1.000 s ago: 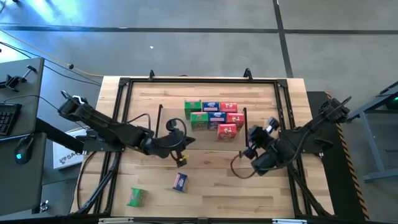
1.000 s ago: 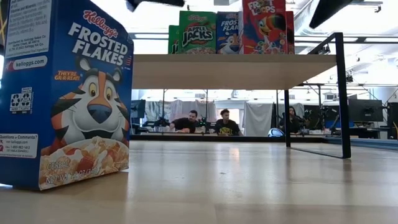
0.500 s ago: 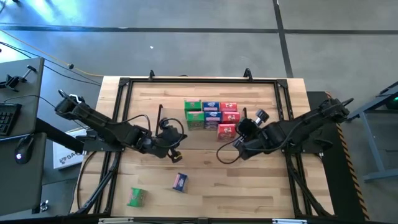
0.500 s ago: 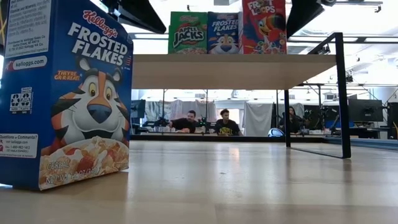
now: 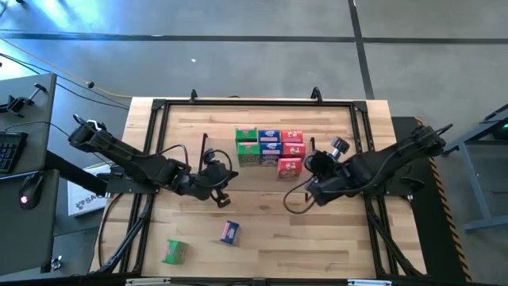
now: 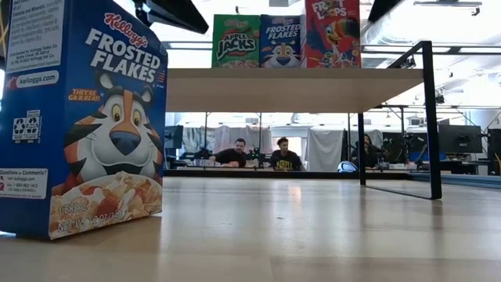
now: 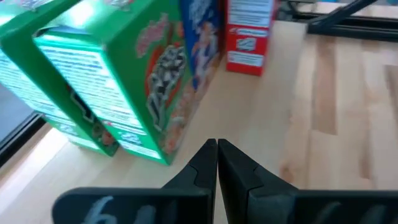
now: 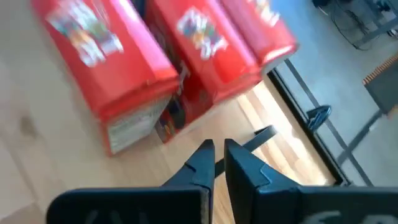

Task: Stack cereal on shelf
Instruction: Put the red cereal box on the shelf aligned with the other red cereal box

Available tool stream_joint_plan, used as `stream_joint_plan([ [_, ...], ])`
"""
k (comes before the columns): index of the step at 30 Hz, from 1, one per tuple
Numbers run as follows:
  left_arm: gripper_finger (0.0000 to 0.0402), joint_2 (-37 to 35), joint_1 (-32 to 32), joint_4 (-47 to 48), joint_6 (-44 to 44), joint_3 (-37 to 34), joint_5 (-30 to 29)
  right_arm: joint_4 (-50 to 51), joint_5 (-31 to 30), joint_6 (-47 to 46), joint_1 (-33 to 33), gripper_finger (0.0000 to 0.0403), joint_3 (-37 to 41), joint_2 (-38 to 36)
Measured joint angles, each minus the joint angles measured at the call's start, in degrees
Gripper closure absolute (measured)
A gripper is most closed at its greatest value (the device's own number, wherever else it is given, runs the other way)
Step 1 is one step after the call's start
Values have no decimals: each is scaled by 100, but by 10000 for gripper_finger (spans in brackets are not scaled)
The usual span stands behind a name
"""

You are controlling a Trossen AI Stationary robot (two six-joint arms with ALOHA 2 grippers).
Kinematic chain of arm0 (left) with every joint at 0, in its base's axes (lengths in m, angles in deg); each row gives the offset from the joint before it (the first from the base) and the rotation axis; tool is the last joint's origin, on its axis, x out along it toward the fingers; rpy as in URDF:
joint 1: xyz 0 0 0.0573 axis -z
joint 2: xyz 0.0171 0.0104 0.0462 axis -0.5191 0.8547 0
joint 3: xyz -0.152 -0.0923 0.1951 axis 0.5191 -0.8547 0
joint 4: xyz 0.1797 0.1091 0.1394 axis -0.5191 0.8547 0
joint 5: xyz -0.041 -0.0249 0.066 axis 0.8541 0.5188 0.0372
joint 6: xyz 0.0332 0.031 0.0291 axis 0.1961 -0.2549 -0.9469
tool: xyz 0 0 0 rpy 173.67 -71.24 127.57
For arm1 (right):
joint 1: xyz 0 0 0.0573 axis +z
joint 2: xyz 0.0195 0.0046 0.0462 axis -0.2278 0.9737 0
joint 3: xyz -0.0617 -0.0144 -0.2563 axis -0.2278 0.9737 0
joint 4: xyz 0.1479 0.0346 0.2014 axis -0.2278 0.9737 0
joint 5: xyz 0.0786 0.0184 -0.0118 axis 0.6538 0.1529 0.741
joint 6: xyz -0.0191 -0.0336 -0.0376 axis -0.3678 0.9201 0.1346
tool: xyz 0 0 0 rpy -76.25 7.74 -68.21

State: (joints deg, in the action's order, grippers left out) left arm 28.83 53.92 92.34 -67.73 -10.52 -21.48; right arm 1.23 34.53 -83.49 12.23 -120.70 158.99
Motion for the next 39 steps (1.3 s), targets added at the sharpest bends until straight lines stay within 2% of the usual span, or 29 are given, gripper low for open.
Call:
stream_joint_plan([
  [5, 397, -42, 148, -296, -151, 0, 124, 224, 115, 311, 251, 387, -733, -7],
  [7, 397, 86, 108, -843, -358, 0, 536, 159, 292, 468, 363, 387, -868, -9],
  [10, 397, 471, 14, -1846, -764, 0, 1163, 0, 471, 480, 570, 387, -788, -9],
  [13, 397, 830, -27, -2542, -1035, 0, 1268, -90, 501, 177, 798, 387, -436, -5],
  [16, 397, 1065, -50, -2899, -1116, 2, 910, -288, 433, -221, 1001, 387, -80, 0],
  [20, 397, 1247, 61, -3070, -1166, 129, 27, -580, 263, -540, 1192, 387, 207, 0],
  [24, 397, 1525, 253, -3067, -1318, 312, -953, -632, -28, -800, 1280, 387, 257, 0],
  [31, 397, 2243, 406, -3449, -1327, 612, -2161, -825, -424, -768, 1291, 387, 257, 0],
  [35, 397, 2620, 401, -3857, -1325, 712, -2535, -841, -666, -962, 1316, 387, 263, 0],
  [39, 397, 2785, 382, -4161, -1327, 790, -2775, -970, -817, -1306, 1367, 387, 587, -4],
])
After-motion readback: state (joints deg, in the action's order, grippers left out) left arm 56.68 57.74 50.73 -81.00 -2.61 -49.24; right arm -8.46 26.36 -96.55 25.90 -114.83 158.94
